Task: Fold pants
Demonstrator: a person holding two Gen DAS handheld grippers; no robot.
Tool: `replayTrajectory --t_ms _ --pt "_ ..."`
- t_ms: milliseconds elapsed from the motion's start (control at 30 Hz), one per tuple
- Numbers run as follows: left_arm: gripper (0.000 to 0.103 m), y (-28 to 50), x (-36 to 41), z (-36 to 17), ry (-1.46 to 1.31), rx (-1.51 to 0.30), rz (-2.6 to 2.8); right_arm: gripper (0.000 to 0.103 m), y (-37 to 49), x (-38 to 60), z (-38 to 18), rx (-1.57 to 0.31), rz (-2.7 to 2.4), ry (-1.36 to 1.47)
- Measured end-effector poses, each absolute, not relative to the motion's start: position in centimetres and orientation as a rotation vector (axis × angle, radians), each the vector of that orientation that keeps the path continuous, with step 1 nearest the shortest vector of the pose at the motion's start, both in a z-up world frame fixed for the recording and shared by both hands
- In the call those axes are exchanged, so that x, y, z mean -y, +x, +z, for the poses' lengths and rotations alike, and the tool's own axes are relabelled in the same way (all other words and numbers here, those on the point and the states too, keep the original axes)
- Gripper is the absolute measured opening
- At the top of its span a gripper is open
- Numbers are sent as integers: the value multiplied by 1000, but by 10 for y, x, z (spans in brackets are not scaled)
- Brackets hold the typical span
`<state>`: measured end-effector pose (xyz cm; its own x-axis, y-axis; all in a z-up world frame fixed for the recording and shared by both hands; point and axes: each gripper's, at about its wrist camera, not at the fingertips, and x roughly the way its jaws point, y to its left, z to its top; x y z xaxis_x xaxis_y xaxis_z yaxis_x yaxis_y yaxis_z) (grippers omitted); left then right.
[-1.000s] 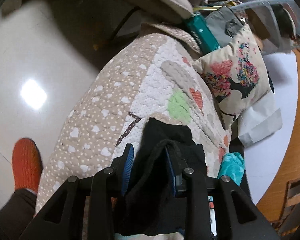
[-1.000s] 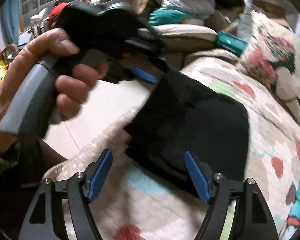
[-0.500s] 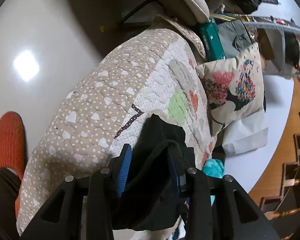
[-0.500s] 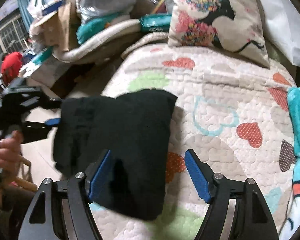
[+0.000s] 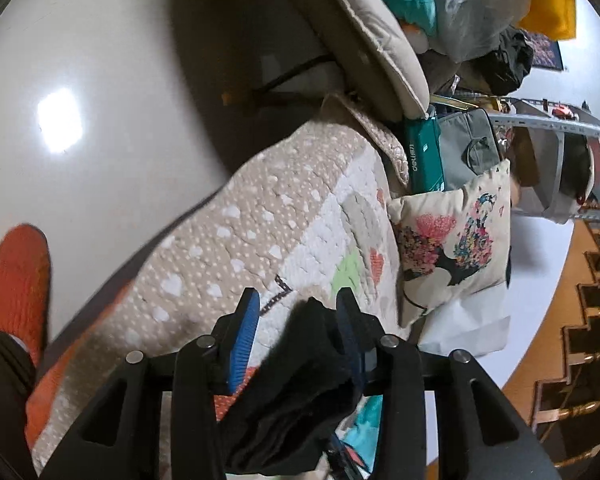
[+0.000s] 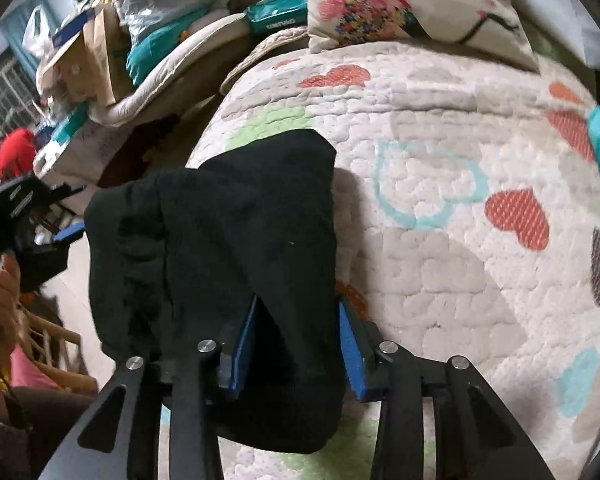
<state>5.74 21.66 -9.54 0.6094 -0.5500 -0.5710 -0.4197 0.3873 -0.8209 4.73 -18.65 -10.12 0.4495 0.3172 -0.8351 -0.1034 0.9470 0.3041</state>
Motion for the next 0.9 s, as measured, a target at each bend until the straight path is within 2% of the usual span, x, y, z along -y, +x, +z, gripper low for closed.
replayTrajectory --t_ms 100,167,267,367,467,533,700,900 --pt "38 59 -198 -82 -1145 -965 -149 53 47 186 -99 -1072 252 212" --pt "38 60 -180 -71 -1070 -955 -216 54 45 182 -97 -1064 244 188" --pt "40 65 -137 -57 -835 -984 -269 57 44 179 -96 -1059 237 170" --pt "40 79 -115 -78 -710 -1081 -201 59 43 180 -97 -1059 234 184" --pt "42 91 -124 -111 -765 -1158 -123 63 42 185 -97 -1060 238 210" --pt "59 95 -134 -130 -829 -1183 -86 65 39 187 -94 -1053 244 227" --pt "60 94 -156 -136 -949 -1152 -74 65 32 196 -79 -1020 259 267" --pt "60 82 -173 -114 -1081 -1063 -122 68 19 220 -64 -972 225 299"
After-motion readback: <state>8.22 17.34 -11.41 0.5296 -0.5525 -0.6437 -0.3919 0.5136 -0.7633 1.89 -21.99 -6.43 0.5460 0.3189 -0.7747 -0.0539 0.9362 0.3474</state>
